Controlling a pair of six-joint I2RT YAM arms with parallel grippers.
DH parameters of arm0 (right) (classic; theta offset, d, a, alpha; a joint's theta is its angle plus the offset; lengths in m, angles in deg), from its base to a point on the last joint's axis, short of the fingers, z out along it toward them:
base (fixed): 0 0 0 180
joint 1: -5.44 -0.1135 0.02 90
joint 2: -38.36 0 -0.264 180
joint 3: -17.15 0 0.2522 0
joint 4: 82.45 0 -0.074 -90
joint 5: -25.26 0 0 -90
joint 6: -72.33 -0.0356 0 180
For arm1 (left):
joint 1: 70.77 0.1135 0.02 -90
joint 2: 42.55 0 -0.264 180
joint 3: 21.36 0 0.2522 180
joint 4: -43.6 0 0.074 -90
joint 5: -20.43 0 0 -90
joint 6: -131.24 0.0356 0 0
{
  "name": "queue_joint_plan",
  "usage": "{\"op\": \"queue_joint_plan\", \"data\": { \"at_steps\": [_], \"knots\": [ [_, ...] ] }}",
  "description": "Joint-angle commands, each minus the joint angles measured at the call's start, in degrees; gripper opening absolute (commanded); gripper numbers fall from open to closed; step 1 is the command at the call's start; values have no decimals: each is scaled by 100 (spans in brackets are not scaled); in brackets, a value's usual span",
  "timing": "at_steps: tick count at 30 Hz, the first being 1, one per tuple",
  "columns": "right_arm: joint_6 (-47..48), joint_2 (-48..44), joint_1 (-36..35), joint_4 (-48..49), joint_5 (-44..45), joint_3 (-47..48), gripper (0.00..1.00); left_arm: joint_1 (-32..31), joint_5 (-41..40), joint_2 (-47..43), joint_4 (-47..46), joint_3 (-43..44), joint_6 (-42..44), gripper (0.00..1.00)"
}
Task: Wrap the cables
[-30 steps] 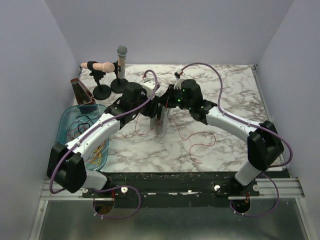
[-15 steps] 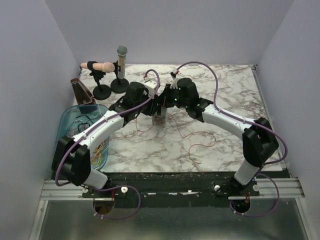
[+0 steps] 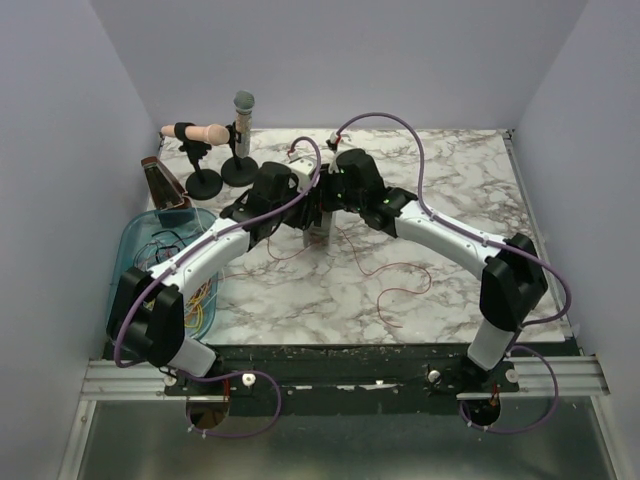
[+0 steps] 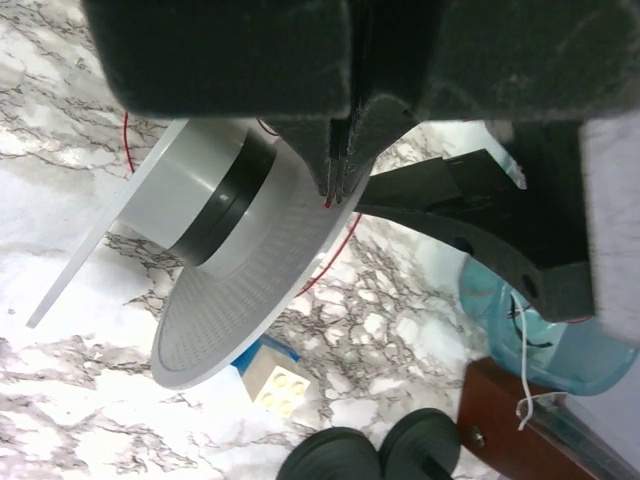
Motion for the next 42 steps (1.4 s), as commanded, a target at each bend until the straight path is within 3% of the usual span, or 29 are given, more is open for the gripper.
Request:
{"op": "queue_joint_plan", "data": {
  "at_steps": [1,3,7,12,15,20,21,23,25,32,38,42],
  "knots": [
    [131,282,-31,-363,292,229,1,14,-113,239,-155,247,128,53],
    [131,309,-31,-363,257,264,1,5,-157,292,-225,247,154,50],
    [139,327,-22,-354,187,264,1,14,-210,300,-331,221,180,29],
    [113,309,-30,-293,116,220,1,14,36,318,-217,203,146,15],
    [78,300,-31,-231,99,220,1,14,133,336,-164,212,119,0],
    [52,248,-31,-231,317,203,1,5,168,309,-155,212,101,0],
    [43,230,-31,-240,379,203,9,14,168,292,-146,203,93,0],
    [86,125,-31,-240,511,176,38,14,142,274,-147,203,66,0],
    [174,-15,-31,-214,538,133,50,14,116,257,-85,221,31,0],
    [788,-1376,-22,655,-102,-797,74,154,186,-7,82,405,22,0],
    [1203,-2589,110,1138,-586,-2421,82,304,388,-288,153,467,5,0],
    [1414,-2846,136,1324,-753,-3338,82,330,432,-280,126,423,-92,0]
  ]
}}
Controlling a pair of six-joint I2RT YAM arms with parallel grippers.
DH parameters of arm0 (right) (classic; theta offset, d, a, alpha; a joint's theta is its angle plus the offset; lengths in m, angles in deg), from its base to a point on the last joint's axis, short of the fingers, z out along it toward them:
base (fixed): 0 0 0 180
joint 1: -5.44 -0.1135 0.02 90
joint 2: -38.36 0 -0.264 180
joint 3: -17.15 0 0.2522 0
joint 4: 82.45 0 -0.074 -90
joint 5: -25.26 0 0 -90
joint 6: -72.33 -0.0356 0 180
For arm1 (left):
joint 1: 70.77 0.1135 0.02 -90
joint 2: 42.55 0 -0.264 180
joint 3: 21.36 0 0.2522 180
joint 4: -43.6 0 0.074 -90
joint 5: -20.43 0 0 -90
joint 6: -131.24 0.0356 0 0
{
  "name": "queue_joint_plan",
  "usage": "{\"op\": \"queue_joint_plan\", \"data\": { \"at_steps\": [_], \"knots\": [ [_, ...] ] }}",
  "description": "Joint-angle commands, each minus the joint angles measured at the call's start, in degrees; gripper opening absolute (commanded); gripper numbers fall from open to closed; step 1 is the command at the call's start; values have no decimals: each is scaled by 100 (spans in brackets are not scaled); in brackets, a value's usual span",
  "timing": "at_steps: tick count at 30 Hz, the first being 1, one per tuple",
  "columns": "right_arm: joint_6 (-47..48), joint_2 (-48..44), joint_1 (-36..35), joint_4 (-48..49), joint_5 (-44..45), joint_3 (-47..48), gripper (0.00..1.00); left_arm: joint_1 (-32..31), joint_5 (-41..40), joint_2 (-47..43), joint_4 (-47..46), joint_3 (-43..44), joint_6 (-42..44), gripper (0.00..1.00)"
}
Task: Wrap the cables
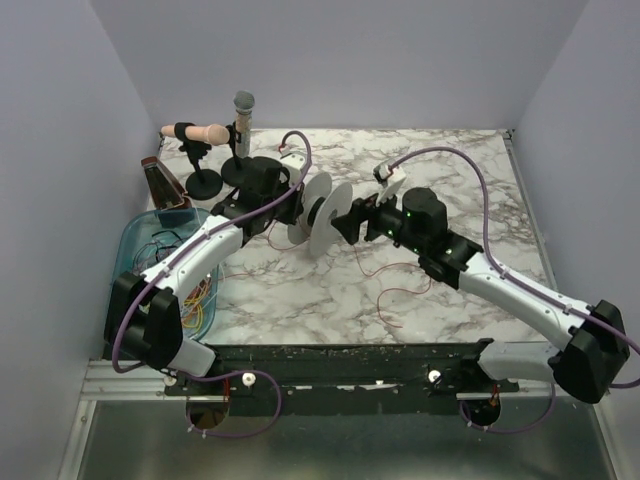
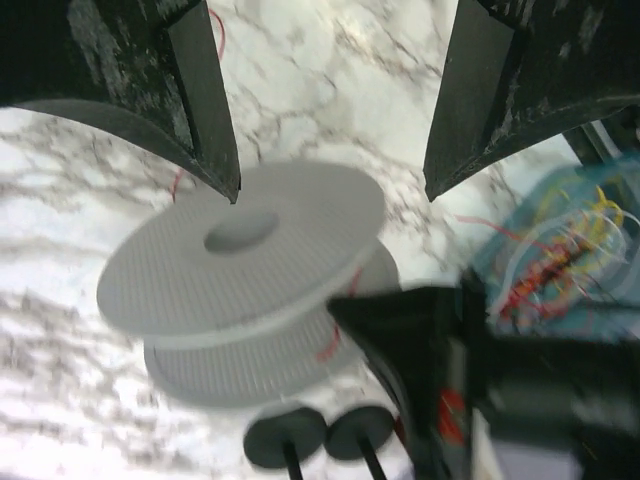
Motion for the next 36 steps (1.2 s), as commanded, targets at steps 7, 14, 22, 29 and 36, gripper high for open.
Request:
{"op": "queue_joint_plan", "data": {
  "at_steps": [7,14,22,29,36],
  "knots": [
    [411,714,84,159,-320,-1353,82,128,334,-567,-35,494,-200,0],
    [129,1593,532,326,-108,-1302,82,198,518,-875,343,863,-278,0],
    [139,2534,567,265,-275,-774,44,321,765,-919,835,1671,-367,0],
    [-643,2098,1488,141,-100,-1158,1,567,773,-1033,1616,2638,264,0],
    [-680,147,2403,2,426,-1442,1,699,931,-1165,2680,2990,1320,0]
  ]
}}
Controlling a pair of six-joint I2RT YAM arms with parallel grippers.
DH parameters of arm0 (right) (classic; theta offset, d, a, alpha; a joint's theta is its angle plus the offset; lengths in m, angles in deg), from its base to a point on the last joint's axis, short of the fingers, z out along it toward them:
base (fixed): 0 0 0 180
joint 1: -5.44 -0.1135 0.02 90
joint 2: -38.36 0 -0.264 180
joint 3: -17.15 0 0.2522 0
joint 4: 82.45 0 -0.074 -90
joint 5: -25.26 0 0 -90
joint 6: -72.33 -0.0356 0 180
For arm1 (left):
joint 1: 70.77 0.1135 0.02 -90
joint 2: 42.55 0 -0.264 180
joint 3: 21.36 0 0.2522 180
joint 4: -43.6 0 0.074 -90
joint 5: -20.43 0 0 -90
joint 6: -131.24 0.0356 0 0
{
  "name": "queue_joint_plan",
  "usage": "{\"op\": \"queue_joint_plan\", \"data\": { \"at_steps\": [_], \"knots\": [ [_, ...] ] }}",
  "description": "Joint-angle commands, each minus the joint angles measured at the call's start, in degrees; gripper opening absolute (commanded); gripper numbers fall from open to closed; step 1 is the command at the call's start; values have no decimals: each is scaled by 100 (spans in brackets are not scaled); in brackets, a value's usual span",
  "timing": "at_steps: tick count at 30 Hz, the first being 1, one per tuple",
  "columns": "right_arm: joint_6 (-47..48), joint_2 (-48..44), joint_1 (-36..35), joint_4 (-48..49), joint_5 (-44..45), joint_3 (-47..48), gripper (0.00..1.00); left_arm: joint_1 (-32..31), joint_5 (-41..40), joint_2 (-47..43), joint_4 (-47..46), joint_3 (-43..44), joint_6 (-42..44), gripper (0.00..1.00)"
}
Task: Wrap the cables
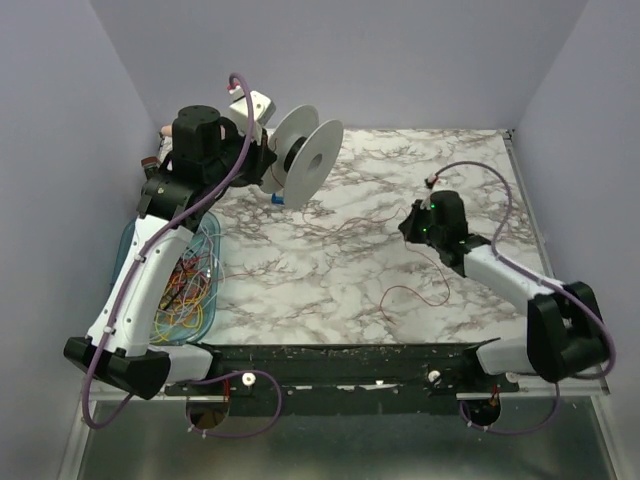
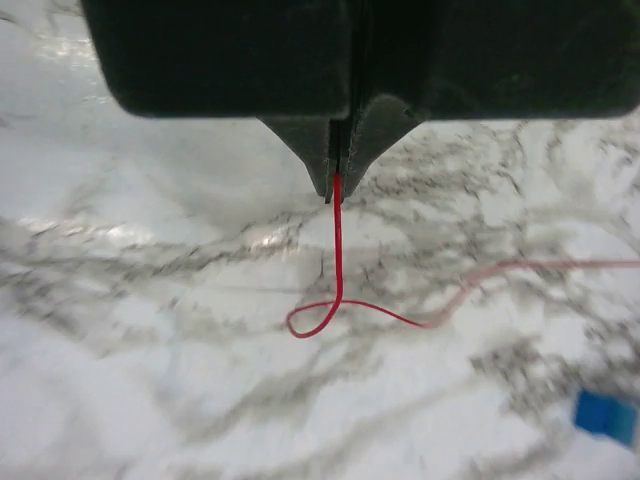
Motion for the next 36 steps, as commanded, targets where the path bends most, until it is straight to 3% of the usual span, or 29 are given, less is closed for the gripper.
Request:
{"op": "queue_joint_plan", "data": {
  "at_steps": [1,9,14,19,24,36],
  "knots": [
    [16,-1120,382,-99,456,154,1,65,430,-247,822,228,861,0],
    [999,-1676,1103,-1452,659,2032,1,-14,1038,-344,2449,-289,2654,0],
    [1554,-1396,1113,-2235,291,3711,1,-417,714,-371,2547,-1221,3112,0],
    [1563,-1114,964,-2780,-1088,4987,1,-761,274,-265,1775,-1811,2639,0],
    [1283,-1262,384,-2614,-1898,5427,1,-770,-68,147,703,-1811,1533,0],
    [457,-745,-969,-2729,-3575,6948,1,-796,-912,1685,-625,-784,248,0]
  ]
}}
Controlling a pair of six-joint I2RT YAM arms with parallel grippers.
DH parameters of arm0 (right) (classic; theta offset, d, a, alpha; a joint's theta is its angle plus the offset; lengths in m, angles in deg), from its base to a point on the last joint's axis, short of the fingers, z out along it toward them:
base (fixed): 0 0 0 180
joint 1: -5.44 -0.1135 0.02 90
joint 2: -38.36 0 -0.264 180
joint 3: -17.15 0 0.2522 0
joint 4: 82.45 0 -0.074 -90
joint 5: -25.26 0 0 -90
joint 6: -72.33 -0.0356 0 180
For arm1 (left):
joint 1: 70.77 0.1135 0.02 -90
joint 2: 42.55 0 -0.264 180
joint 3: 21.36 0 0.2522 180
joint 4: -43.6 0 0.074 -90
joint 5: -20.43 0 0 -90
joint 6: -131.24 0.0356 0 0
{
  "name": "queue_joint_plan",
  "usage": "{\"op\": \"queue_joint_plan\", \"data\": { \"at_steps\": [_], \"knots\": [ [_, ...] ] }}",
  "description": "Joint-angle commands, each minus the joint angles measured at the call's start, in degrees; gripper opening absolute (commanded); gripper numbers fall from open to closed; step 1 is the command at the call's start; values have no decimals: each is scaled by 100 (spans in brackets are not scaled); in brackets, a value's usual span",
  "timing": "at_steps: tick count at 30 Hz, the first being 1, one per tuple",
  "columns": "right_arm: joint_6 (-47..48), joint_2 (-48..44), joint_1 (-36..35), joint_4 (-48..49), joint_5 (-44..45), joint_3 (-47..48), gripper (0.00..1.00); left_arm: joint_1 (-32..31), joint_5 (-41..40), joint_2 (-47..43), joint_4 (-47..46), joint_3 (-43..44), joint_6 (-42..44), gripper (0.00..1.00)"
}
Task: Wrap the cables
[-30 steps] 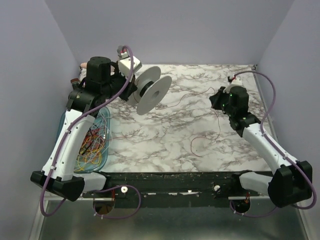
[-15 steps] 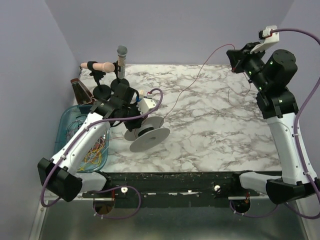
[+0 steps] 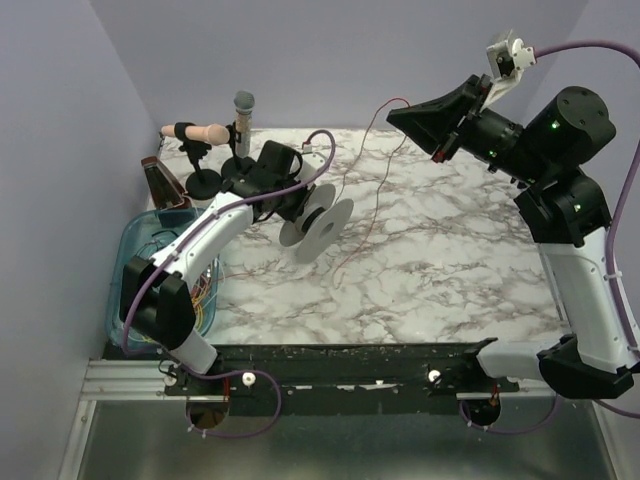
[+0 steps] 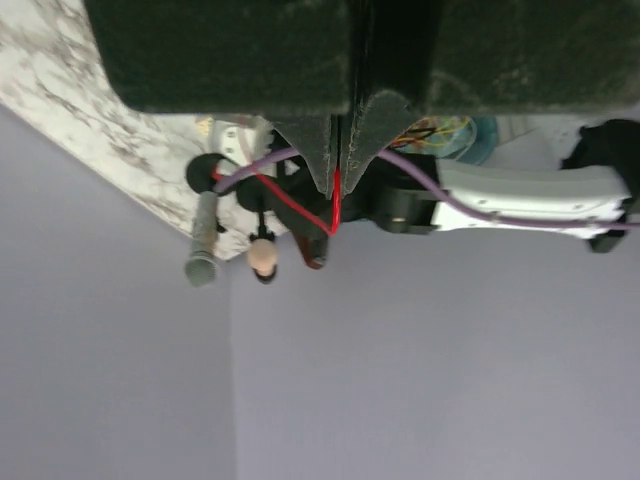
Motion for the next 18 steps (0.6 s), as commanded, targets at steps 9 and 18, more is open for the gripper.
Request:
{"op": "queue_joint_plan", "data": {
  "at_steps": [9,18],
  "knots": [
    [-748,384,-1386,536,-1848,-184,1,21,-1111,1297,-1273,2208,-1312,0],
    [-98,1158,-2459,-184,-1999,-429,1,662,-472,2079,-1291,4262,-2402,0]
  ]
}}
